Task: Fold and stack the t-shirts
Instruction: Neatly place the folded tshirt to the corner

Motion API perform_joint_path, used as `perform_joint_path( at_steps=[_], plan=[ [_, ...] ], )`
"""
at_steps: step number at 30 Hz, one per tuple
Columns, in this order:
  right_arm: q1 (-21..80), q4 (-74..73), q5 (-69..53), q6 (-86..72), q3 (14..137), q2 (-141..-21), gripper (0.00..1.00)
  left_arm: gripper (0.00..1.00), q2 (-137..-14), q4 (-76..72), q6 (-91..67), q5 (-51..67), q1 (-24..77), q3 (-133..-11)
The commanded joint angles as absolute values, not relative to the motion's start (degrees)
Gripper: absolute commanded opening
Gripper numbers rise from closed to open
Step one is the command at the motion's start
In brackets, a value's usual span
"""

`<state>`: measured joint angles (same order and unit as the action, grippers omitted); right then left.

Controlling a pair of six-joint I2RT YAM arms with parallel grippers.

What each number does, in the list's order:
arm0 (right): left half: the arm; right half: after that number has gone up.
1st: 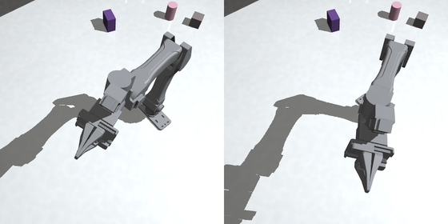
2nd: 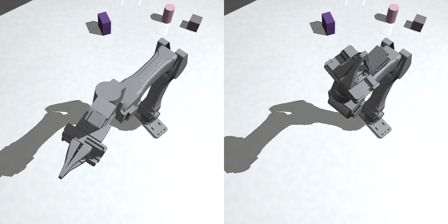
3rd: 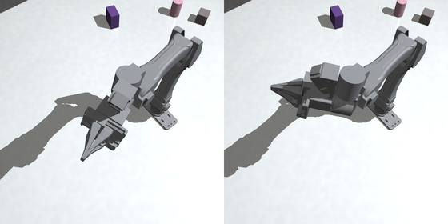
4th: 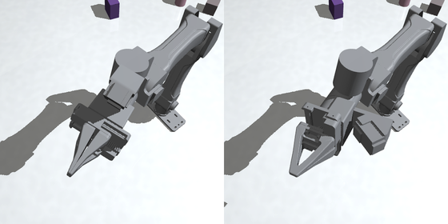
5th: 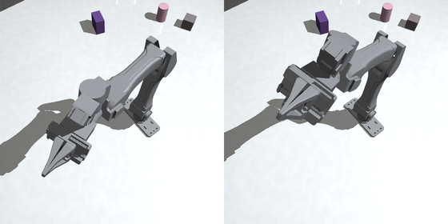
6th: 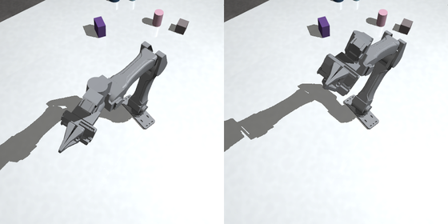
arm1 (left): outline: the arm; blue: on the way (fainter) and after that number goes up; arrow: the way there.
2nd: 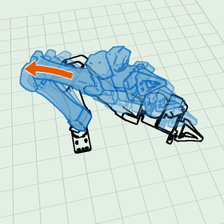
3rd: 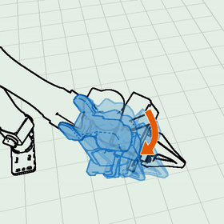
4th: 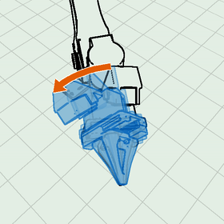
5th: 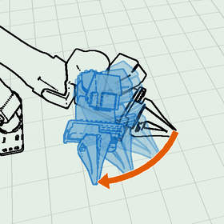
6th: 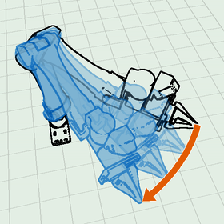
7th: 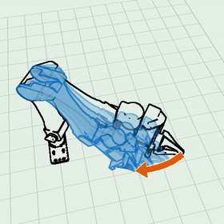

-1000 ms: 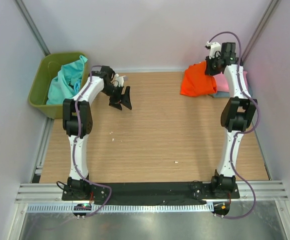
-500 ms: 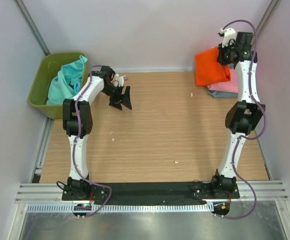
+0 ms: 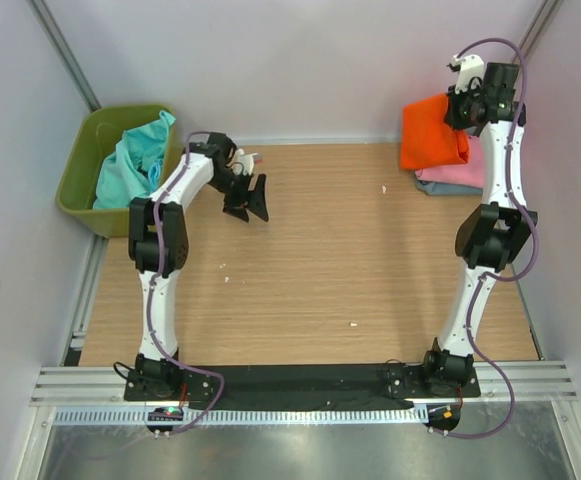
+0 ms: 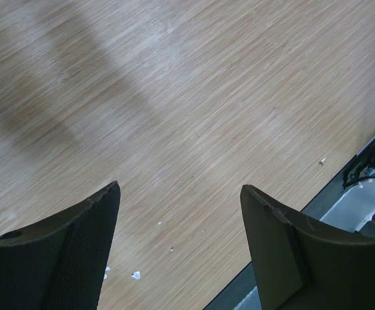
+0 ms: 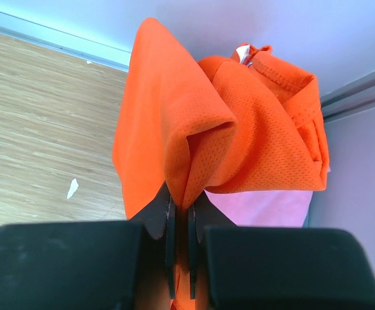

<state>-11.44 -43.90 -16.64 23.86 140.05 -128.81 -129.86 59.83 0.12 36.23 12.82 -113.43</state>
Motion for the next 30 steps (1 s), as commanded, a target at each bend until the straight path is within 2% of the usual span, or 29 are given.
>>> perform_joint_path(
  at_steps=[1,16,30],
  plan=[
    [-12.9,-41.2,-15.4,24.5,142.8,-125.6,0.01,0.76,-126.4,59.8,0.9,36.7,13.8,-113.0],
    [-15.4,-35.5,-10.3,25.9,146.0,-135.5,0.01,0.76,-125.2,59.8,1.8,33.8,15.6,-111.0],
    [-15.2,-24.9,-0.5,27.3,146.5,-142.6,0.01,0.76,-123.3,59.9,3.5,30.6,17.7,-107.9]
  ],
)
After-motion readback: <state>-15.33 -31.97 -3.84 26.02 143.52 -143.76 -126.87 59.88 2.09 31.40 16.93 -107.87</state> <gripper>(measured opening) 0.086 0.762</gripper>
